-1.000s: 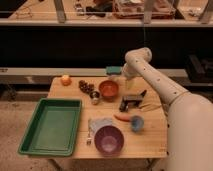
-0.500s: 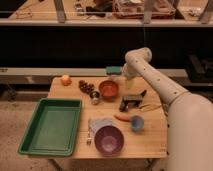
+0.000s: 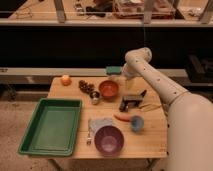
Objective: Wipe red bowl with eraser
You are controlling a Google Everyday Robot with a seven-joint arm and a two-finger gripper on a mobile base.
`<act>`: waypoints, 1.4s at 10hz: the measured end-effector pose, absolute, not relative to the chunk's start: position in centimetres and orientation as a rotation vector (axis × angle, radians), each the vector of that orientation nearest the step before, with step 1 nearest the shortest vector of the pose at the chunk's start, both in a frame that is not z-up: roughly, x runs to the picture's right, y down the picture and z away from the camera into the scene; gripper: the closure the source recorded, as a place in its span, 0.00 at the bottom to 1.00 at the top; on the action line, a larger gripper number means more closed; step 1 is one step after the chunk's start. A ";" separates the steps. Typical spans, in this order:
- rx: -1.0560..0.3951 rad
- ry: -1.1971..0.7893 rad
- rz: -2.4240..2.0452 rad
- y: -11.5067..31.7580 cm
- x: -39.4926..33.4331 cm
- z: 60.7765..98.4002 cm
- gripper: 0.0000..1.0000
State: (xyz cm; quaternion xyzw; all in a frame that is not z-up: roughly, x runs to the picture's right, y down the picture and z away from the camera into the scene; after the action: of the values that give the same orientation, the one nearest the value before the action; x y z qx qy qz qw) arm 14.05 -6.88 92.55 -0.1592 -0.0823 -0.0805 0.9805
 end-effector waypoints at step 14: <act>-0.423 -0.150 -0.121 -7.0 16.5 86.7 0.20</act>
State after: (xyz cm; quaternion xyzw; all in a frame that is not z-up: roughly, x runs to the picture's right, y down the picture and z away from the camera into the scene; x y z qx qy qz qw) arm 16.50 -6.97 86.65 -0.2098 -0.0745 -0.0601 0.9730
